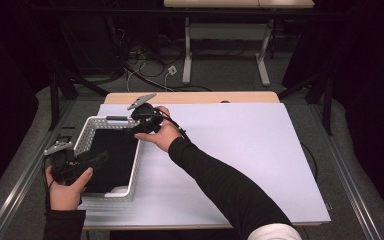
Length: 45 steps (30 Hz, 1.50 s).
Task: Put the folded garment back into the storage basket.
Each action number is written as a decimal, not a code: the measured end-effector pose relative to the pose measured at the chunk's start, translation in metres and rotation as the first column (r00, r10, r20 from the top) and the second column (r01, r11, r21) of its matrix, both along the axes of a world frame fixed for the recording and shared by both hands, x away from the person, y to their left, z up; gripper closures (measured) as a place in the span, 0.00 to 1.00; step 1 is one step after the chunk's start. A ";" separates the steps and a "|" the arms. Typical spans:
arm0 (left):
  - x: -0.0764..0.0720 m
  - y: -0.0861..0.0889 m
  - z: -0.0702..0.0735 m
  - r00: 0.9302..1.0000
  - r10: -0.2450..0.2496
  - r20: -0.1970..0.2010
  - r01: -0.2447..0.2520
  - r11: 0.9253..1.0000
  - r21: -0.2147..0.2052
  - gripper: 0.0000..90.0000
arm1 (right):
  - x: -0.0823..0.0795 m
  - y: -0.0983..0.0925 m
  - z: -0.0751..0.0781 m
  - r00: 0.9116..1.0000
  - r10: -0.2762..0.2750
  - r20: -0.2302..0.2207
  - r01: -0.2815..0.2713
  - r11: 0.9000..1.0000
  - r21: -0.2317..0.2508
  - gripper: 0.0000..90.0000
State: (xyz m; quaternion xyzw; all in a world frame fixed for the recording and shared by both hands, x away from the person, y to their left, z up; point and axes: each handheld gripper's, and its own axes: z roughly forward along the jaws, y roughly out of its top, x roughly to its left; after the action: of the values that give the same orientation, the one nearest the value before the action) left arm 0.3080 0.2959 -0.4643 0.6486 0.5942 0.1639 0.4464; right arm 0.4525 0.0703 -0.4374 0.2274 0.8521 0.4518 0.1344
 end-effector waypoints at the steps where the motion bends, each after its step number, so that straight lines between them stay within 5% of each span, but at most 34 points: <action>1: 0.000 -0.001 0.000 1.000 -0.004 -0.001 0.004 1.000 -0.004 0.27 | -0.001 -0.001 0.001 1.000 0.000 -0.001 0.000 1.000 0.000 0.33; 7: 0.002 -0.010 0.001 1.000 -0.031 -0.005 0.031 0.999 -0.011 0.17 | -0.005 -0.011 0.004 0.999 -0.046 -0.022 0.045 0.999 -0.030 0.16; 20: 0.011 -0.037 0.001 0.995 -0.104 -0.003 0.104 0.994 -0.022 0.06 | -0.017 -0.057 0.005 0.992 -0.121 -0.045 0.120 0.993 -0.011 0.01; 24: 0.013 -0.043 0.001 0.993 -0.114 0.001 0.114 0.993 -0.029 0.00 | -0.021 -0.074 0.006 0.989 -0.134 -0.063 0.134 0.991 0.005 0.00; 36: 0.015 -0.059 0.000 0.989 -0.149 0.021 0.150 0.987 -0.049 0.00 | -0.037 -0.126 0.009 0.983 -0.182 -0.018 0.182 0.983 0.010 0.00; 45: 0.016 -0.066 0.000 0.985 -0.166 0.040 0.168 0.984 -0.063 0.00 | -0.048 -0.170 0.010 0.970 -0.245 -0.012 0.245 0.970 0.007 0.00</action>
State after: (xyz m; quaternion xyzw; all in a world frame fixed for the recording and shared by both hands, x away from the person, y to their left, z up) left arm 0.3236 0.2303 -0.4638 0.6781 0.5351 0.1173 0.4900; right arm 0.4043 -0.0993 -0.4276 0.3337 0.8164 0.4342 0.1835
